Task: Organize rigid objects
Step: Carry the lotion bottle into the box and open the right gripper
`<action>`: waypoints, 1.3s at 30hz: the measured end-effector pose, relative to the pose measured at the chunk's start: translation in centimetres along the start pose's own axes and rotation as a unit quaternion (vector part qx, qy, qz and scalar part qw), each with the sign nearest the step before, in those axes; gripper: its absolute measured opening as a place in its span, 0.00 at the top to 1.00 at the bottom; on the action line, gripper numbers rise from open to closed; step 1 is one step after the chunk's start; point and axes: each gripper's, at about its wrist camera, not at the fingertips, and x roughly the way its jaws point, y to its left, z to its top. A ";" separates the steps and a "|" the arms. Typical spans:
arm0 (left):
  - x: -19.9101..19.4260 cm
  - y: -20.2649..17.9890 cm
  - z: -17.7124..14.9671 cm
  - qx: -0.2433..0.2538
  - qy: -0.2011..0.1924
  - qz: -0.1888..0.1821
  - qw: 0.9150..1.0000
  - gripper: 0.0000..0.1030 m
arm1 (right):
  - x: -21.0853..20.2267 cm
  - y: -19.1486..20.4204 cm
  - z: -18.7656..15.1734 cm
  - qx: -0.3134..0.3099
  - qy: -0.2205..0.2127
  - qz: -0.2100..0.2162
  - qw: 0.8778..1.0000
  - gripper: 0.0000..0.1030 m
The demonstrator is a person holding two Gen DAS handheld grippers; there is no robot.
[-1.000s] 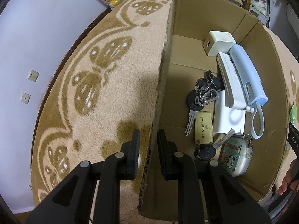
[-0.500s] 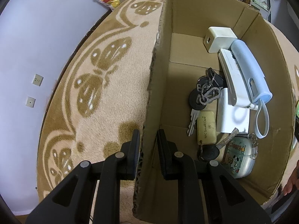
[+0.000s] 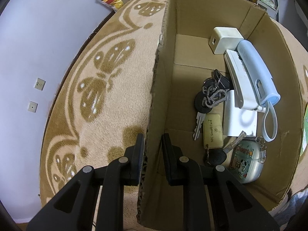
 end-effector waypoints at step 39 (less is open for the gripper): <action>0.0 0.3 0.0 -0.004 0.001 -0.004 1.000 0.82 | 2.0 3.4 -2.0 -0.052 0.043 0.054 0.996 0.50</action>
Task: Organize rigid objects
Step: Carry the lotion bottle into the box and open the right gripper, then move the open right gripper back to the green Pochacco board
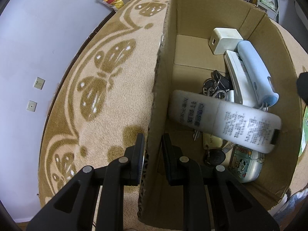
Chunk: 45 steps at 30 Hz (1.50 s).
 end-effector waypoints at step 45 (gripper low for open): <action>-0.1 0.3 -0.1 -0.002 -0.001 -0.003 1.000 0.82 | -0.3 -19.9 -4.3 0.211 0.141 -0.272 0.928 0.07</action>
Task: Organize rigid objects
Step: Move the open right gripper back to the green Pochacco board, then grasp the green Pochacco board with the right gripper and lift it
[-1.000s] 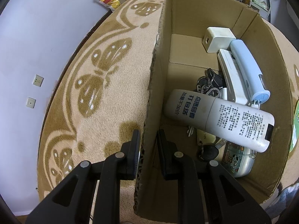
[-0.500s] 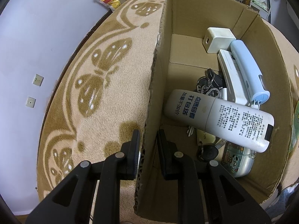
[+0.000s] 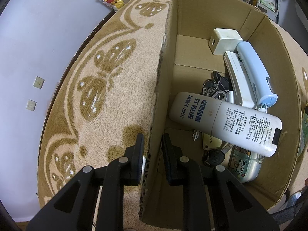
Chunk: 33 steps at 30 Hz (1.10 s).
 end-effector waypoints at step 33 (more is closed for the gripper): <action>-0.1 -0.1 -0.1 0.001 -0.001 -0.001 1.000 0.82 | -8.5 6.6 -0.1 -0.073 -0.081 0.139 0.984 0.42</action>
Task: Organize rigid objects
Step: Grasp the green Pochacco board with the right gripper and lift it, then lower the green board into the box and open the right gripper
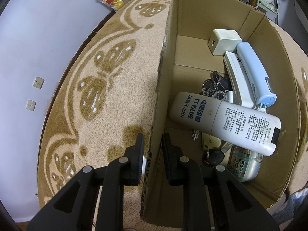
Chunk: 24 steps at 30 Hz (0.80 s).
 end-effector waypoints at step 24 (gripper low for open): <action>-0.2 -0.3 0.0 0.003 0.000 0.004 1.000 0.82 | -0.2 11.7 -2.4 -0.094 -0.029 0.196 0.976 0.42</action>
